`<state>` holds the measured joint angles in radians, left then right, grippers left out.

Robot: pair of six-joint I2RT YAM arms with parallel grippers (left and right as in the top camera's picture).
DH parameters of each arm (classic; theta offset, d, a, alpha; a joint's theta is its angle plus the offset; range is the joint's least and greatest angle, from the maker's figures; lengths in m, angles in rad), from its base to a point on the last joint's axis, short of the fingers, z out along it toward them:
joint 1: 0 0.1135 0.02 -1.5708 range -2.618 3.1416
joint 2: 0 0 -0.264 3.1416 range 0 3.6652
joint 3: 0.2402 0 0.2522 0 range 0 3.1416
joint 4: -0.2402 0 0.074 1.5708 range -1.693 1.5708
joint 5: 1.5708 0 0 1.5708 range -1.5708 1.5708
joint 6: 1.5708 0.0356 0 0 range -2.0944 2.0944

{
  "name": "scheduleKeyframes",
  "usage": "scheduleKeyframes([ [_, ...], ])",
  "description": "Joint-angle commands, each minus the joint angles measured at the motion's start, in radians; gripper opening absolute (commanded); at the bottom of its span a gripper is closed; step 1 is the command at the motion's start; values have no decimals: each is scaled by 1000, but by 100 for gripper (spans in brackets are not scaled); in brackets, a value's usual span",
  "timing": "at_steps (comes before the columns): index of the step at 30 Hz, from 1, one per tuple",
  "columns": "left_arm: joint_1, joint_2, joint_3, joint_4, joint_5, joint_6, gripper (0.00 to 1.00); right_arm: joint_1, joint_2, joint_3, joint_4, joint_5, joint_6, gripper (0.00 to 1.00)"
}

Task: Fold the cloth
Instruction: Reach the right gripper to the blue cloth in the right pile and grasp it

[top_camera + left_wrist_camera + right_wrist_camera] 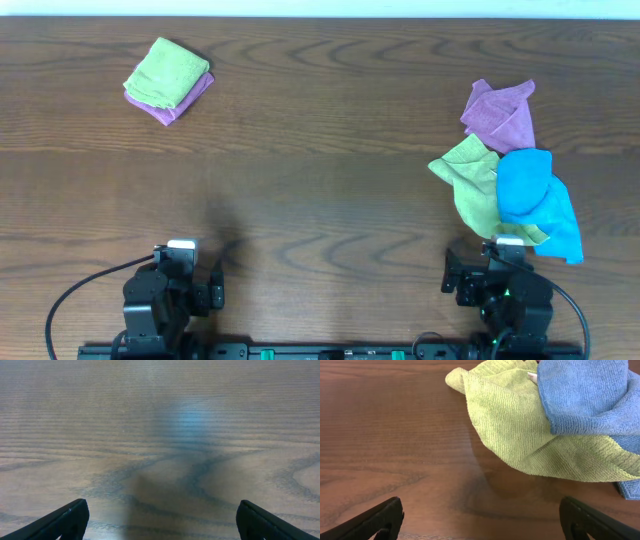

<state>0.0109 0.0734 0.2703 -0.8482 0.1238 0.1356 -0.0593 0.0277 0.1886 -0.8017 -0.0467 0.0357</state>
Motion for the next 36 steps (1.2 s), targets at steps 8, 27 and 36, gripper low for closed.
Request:
scheduleKeyframes([
  [8,-4,-6,-12,-41,0,25,95,7,-10,-11,2,-6,-18,99],
  [27,-4,-6,-12,-41,0,25,95,5,-10,-10,12,-5,-18,99],
  [36,-4,-6,-12,-41,0,25,95,-46,204,214,47,23,55,99],
])
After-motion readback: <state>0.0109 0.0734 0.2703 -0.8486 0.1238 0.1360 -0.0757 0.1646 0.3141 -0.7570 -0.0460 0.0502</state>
